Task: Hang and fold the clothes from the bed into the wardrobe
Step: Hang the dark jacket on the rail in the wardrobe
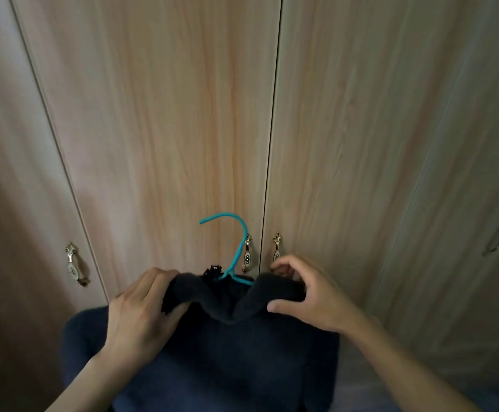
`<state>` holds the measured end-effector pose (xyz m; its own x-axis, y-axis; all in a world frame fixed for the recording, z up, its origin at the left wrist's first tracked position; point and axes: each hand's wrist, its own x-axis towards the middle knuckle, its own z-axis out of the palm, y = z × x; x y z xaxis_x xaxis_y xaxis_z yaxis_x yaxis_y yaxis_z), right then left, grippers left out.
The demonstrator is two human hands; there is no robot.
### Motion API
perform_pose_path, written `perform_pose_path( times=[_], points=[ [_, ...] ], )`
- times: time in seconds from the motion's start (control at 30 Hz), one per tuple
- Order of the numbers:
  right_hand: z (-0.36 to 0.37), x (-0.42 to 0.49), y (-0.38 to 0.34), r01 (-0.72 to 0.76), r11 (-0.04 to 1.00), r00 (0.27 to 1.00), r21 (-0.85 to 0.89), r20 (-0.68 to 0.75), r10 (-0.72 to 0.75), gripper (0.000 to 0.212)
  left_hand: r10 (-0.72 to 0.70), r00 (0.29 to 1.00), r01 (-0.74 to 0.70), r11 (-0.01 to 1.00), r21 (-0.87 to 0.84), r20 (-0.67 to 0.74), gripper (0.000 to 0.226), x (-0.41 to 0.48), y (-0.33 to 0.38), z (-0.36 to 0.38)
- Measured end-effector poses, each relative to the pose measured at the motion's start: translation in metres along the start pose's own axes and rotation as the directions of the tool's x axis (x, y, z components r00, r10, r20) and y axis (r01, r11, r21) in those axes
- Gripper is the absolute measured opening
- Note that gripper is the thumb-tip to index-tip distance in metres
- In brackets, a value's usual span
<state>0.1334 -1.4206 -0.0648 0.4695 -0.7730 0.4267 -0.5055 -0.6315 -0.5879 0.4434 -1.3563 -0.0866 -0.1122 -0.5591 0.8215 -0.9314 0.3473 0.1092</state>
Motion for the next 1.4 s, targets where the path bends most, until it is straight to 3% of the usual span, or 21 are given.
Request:
perform_pose_path(
  times=[0.1,0.2,0.33,0.47,0.6,0.77,0.9,1.07,1.13,1.27,1.33,1.4],
  points=[
    [0.009,0.019,0.014,-0.142,0.971,0.988,0.194,-0.023,0.15,0.042,0.009,1.0,-0.008,1.0,-0.017,0.017,0.031,0.002,-0.006,0.008],
    [0.012,0.047,0.038,-0.265,0.946,0.942,0.189,-0.16,0.296,0.028,-0.01,0.999,0.011,1.0,-0.021,0.036,0.033,0.003,-0.01,0.013],
    [0.02,0.079,0.068,-0.458,0.88,0.887,0.128,0.002,0.461,0.054,-0.049,0.999,0.05,0.998,-0.043,0.018,0.037,0.002,-0.012,0.014],
    [0.036,0.099,0.082,-0.446,0.895,0.887,0.018,0.144,0.44,0.072,-0.064,0.998,0.063,0.996,-0.06,-0.022,0.028,-0.004,-0.016,0.018],
    [0.041,0.105,0.087,-0.453,0.891,0.887,-0.019,0.092,0.453,0.065,-0.099,0.995,0.098,0.995,-0.034,-0.031,0.028,-0.009,-0.009,0.021],
    [0.04,0.094,0.094,-0.258,0.956,0.952,-0.143,0.132,0.276,0.08,-0.104,0.994,0.104,0.995,0.011,-0.023,0.027,-0.015,0.009,0.018],
    [0.041,0.094,0.1,-0.225,0.957,0.96,-0.185,0.125,0.25,0.081,-0.119,0.993,0.119,0.992,0.033,-0.009,0.026,-0.022,0.025,0.011],
    [0.049,0.071,0.077,-0.342,0.924,0.927,-0.173,0.095,0.362,0.078,-0.141,0.99,0.141,0.99,0.0,0.004,0.025,-0.031,0.029,-0.006],
    [0.047,0.055,0.071,-0.338,0.908,0.931,-0.248,0.056,0.361,0.074,-0.126,0.992,0.126,0.992,-0.018,0.0,0.027,-0.032,0.028,-0.008],
    [0.043,0.026,0.051,-0.336,0.855,0.927,-0.395,0.022,0.374,0.055,-0.023,1.0,0.024,0.997,-0.075,0.018,0.038,-0.034,0.026,-0.017],
    [0.035,0.011,0.036,-0.44,0.811,0.892,-0.387,-0.079,0.446,0.054,0.023,0.999,-0.019,0.993,-0.115,0.031,0.044,-0.036,0.025,-0.023],
    [0.034,-0.008,0.019,-0.462,0.818,0.883,-0.342,-0.09,0.461,0.047,0.053,0.998,-0.046,0.987,-0.156,0.04,0.047,-0.041,0.023,-0.026]
  ],
)
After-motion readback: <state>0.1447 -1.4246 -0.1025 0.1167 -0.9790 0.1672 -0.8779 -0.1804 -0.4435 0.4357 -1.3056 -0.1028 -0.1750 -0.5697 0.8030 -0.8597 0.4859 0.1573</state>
